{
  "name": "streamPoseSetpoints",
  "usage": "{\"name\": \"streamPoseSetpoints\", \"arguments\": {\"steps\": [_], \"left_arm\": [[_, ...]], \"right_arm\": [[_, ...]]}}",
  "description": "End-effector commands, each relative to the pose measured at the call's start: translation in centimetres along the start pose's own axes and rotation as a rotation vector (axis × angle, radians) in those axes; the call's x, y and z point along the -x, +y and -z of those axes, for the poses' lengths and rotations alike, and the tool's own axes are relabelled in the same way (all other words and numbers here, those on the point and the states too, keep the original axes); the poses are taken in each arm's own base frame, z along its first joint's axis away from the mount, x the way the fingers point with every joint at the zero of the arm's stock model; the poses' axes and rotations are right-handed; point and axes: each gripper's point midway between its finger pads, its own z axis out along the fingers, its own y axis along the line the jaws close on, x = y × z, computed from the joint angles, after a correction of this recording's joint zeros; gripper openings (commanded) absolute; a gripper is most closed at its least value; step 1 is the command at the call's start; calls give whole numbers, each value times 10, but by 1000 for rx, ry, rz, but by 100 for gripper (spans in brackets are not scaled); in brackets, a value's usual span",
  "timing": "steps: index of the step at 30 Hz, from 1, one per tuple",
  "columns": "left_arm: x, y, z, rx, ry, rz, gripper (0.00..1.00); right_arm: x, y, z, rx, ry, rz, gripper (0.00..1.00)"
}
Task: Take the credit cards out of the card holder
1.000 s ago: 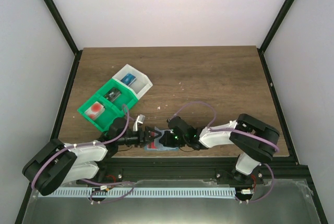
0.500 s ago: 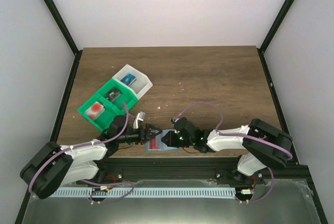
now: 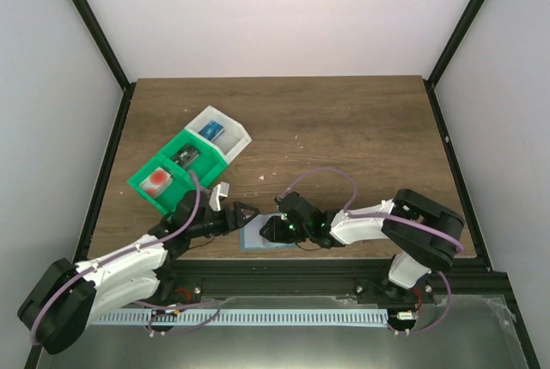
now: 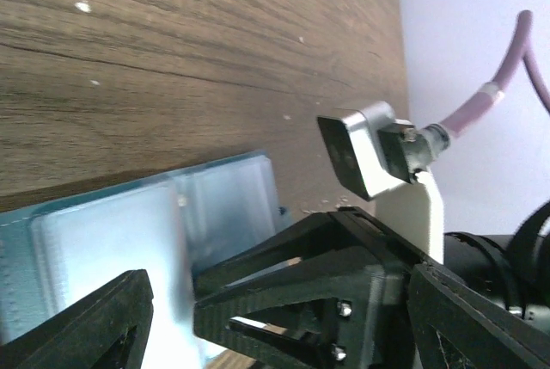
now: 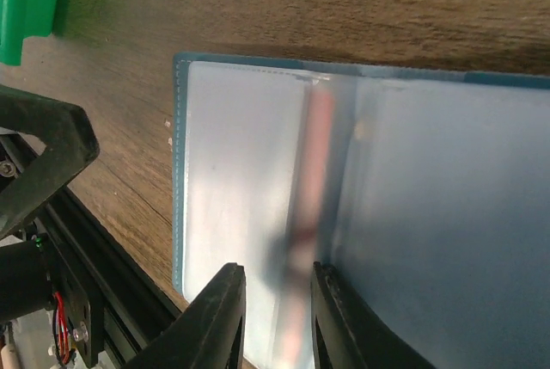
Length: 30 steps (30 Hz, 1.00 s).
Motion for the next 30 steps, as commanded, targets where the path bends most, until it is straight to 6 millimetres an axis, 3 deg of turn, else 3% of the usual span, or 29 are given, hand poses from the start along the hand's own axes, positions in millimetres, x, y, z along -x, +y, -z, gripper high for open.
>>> {"name": "streamPoseSetpoints", "arguments": {"steps": [1, 10, 16, 30], "left_arm": [[4, 7, 0, 45, -24, -18, 83], [-11, 9, -10, 2, 60, 28, 85], [-9, 9, -7, 7, 42, 40, 86], [13, 15, 16, -30, -68, 156, 89]], "right_arm": [[-2, -8, -5, -54, 12, 2, 24], [-3, -21, -7, -119, 11, -1, 21], [-3, -27, -7, -167, 17, 1, 28], [8, -10, 1, -276, -8, 45, 28]]}}
